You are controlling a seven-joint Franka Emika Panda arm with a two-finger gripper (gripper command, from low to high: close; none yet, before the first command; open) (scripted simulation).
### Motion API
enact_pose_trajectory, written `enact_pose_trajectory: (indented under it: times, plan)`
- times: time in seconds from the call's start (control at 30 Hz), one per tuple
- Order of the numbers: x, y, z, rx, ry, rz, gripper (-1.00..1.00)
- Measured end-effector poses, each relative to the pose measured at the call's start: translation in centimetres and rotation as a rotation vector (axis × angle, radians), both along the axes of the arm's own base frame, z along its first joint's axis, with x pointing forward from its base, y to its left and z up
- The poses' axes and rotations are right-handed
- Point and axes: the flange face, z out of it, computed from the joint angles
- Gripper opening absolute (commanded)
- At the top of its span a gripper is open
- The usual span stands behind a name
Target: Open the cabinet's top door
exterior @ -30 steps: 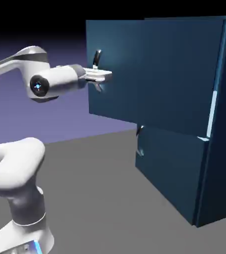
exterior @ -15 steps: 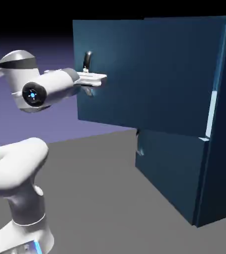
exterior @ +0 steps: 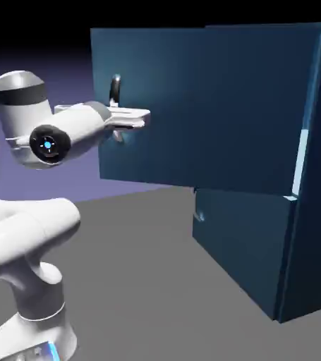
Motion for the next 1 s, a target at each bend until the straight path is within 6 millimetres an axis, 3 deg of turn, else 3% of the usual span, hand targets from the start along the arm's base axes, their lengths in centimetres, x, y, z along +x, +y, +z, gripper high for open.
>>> enact_pose_trajectory:
  times: [0.53, 1.0]
  plan:
    - [-2.1, -12.4, 0.0, 0.0, 0.0, 0.284, -1.0]
    - [-0.7, -24.7, 0.0, 0.0, 0.0, 0.566, -1.0]
